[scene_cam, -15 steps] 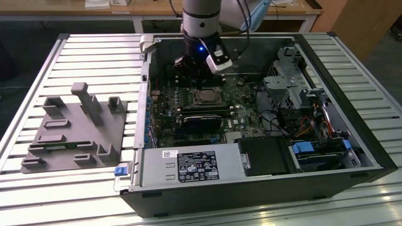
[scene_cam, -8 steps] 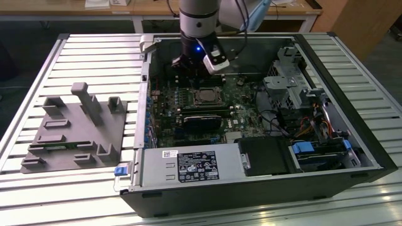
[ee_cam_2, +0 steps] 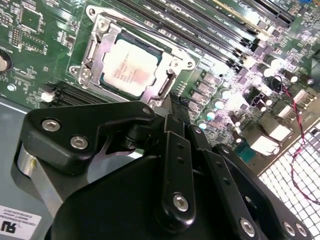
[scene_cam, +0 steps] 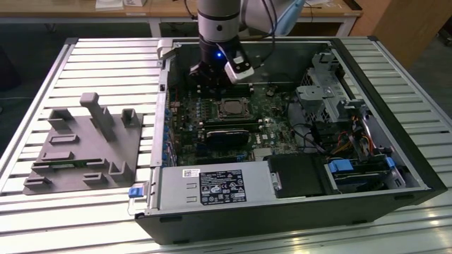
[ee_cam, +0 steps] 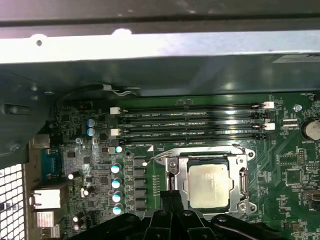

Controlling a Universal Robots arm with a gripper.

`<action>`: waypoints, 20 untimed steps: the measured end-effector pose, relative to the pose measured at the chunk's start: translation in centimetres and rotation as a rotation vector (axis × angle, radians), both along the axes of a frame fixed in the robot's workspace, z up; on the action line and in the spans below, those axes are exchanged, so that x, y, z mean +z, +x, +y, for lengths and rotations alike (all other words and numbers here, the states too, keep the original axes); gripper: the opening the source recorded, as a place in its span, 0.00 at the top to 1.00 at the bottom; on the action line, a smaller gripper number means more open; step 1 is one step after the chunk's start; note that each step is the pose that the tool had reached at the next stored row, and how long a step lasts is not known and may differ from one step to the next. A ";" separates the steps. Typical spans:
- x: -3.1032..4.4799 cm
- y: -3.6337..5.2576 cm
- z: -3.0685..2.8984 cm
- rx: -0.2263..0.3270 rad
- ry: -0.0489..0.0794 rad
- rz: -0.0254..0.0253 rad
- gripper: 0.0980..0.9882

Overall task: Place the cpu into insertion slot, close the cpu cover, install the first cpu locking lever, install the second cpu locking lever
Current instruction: 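Install the first cpu locking lever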

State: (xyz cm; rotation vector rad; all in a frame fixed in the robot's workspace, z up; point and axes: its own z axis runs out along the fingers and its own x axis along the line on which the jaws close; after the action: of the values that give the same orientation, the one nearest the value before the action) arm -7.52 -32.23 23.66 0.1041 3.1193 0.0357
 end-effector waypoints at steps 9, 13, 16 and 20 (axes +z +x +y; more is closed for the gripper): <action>0.00 -0.92 0.00 0.000 0.000 0.0000 0.99; 0.00 -1.32 0.00 0.000 0.000 0.0000 0.99; 0.00 -1.62 0.00 0.000 0.000 0.0000 0.99; 0.00 -1.88 0.00 0.000 0.004 0.0001 0.99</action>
State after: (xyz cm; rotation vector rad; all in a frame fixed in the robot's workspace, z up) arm -9.39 -32.23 23.67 0.1040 3.1195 0.0422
